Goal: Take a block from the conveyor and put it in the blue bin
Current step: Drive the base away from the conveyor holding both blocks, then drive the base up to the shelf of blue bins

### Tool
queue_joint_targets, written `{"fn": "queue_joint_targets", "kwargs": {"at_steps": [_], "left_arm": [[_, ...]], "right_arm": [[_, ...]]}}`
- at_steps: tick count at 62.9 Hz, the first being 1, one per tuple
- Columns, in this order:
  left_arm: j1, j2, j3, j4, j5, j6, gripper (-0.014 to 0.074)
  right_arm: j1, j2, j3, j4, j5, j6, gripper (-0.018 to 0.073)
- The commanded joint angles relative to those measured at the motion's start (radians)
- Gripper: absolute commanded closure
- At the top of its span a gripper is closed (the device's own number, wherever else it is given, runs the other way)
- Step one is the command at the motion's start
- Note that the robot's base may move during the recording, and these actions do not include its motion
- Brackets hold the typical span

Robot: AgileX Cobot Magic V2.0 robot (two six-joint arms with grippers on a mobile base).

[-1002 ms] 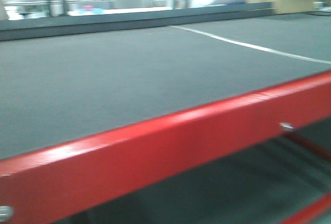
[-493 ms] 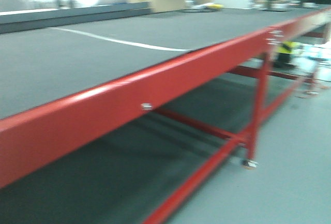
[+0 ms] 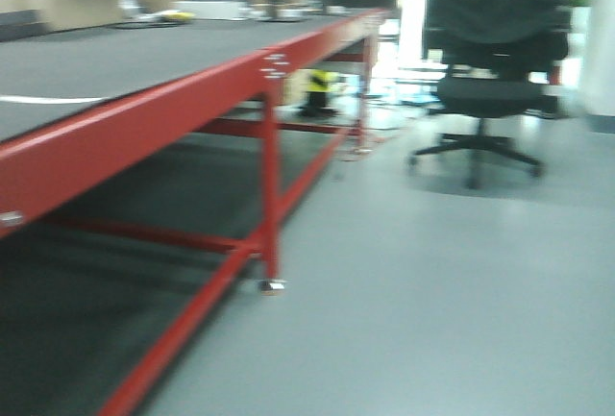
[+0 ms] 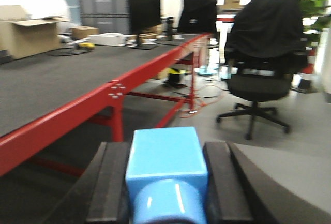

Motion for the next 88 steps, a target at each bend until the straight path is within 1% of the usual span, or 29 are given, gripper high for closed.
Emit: {"fn": "queue_joint_targets", "kwargs": {"at_steps": [1, 88], "left_arm": [[0.000, -0.002, -0.001, -0.007, -0.020, 0.000, 0.0707], [0.000, -0.002, -0.001, -0.007, -0.020, 0.000, 0.0707]], "right_arm": [[-0.005, -0.006, 0.004, -0.009, -0.026, -0.004, 0.0721], [-0.005, -0.006, 0.004, -0.009, -0.026, -0.004, 0.0721]]}}
